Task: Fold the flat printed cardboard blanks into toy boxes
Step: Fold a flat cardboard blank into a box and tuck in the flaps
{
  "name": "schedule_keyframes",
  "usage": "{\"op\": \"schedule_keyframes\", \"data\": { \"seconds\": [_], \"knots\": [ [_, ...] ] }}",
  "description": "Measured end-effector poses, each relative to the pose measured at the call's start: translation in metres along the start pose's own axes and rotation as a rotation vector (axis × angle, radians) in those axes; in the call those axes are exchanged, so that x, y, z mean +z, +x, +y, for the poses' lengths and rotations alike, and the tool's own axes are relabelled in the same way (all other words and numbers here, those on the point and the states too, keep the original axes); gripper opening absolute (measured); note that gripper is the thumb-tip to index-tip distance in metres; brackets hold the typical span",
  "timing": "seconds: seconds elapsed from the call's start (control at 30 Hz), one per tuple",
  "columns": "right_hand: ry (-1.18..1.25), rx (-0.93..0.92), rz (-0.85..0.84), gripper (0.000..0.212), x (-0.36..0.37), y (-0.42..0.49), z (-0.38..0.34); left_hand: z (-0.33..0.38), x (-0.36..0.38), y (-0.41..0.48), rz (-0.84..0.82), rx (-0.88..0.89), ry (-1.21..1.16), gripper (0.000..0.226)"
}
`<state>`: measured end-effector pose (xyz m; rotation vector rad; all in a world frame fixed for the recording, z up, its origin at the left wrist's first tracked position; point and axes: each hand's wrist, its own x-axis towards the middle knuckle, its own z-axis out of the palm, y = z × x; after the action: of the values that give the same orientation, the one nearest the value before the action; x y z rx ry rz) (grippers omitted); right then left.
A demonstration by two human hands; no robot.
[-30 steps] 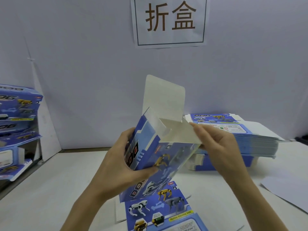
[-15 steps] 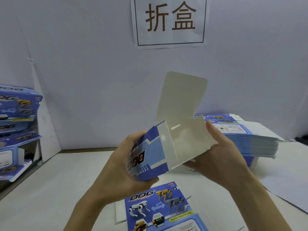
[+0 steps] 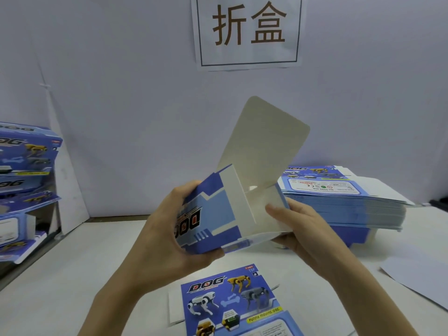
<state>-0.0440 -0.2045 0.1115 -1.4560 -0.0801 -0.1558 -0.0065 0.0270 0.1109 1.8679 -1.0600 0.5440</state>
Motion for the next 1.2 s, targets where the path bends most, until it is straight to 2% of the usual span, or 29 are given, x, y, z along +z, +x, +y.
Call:
{"op": "schedule_keyframes", "data": {
  "seconds": [0.1,0.17,0.2,0.27,0.33,0.4,0.47,0.53,0.63,0.67,0.7,0.73,0.77,0.87,0.97,1.0,1.03,1.07,1.13,1.2],
  "knots": [
    [-0.03,0.038,-0.109,0.018,-0.004,-0.005,-0.006,0.0,-0.003,-0.002,-0.011,-0.012,-0.04,0.089],
    [-0.083,0.102,-0.103,0.022,-0.008,-0.004,-0.004,0.0,-0.004,-0.003,-0.026,-0.017,-0.048,0.087],
    [-0.138,0.123,-0.084,0.017,-0.01,-0.002,-0.002,-0.001,-0.003,-0.003,-0.041,-0.022,-0.037,0.087],
    [-0.254,0.141,-0.028,0.015,-0.009,-0.002,-0.002,-0.002,-0.001,-0.003,-0.059,-0.043,-0.033,0.087],
    [-0.352,0.128,0.037,0.019,-0.006,-0.002,-0.003,-0.003,0.003,0.0,-0.035,-0.143,-0.096,0.088],
    [-0.468,0.065,0.183,0.022,-0.004,-0.002,-0.003,-0.009,0.005,-0.001,0.004,-0.251,-0.099,0.087],
    [-0.52,0.0,0.341,0.025,-0.002,-0.001,-0.004,-0.009,0.003,0.0,-0.051,-0.385,-0.095,0.09],
    [-0.53,-0.014,0.421,0.026,0.001,-0.001,-0.004,-0.006,0.006,0.011,-0.134,-0.482,-0.286,0.089],
    [-0.645,0.004,0.443,0.026,0.006,-0.002,-0.002,0.003,0.006,0.002,-0.203,-0.46,-0.495,0.06],
    [-0.685,-0.001,0.441,0.027,0.008,-0.002,-0.001,0.004,0.01,0.003,-0.261,-0.455,-0.485,0.072],
    [-0.722,-0.004,0.432,0.027,0.01,-0.002,0.0,0.009,0.015,0.009,-0.296,-0.491,-0.475,0.093],
    [-0.751,-0.012,0.422,0.028,0.012,-0.002,0.001,0.013,0.019,0.013,-0.287,-0.526,-0.43,0.107],
    [-0.777,-0.017,0.414,0.029,0.014,-0.003,0.001,0.014,0.017,0.008,-0.271,-0.538,-0.434,0.11],
    [-0.849,-0.059,0.367,0.033,0.016,-0.005,0.002,0.005,0.018,0.004,-0.192,-0.548,-0.456,0.09],
    [-0.937,-0.144,0.321,0.039,0.025,-0.009,0.003,0.002,0.017,0.003,-0.079,-0.63,-0.512,0.049],
    [-0.976,-0.178,0.316,0.04,0.029,-0.009,0.006,0.0,0.017,0.002,-0.02,-0.654,-0.445,0.034],
    [-1.019,-0.208,0.314,0.041,0.034,-0.01,0.008,-0.002,0.019,0.001,0.038,-0.673,-0.276,0.016],
    [-1.053,-0.229,0.323,0.04,0.038,-0.01,0.011,-0.006,0.022,0.001,0.085,-0.671,-0.082,0.015],
    [-1.08,-0.239,0.353,0.039,0.042,-0.009,0.015,-0.004,0.028,0.001,0.199,-0.641,0.268,0.032],
    [-1.07,-0.251,0.379,0.04,0.045,-0.01,0.018,0.001,0.031,0.003,0.271,-0.614,0.352,0.034]
  ]
}}
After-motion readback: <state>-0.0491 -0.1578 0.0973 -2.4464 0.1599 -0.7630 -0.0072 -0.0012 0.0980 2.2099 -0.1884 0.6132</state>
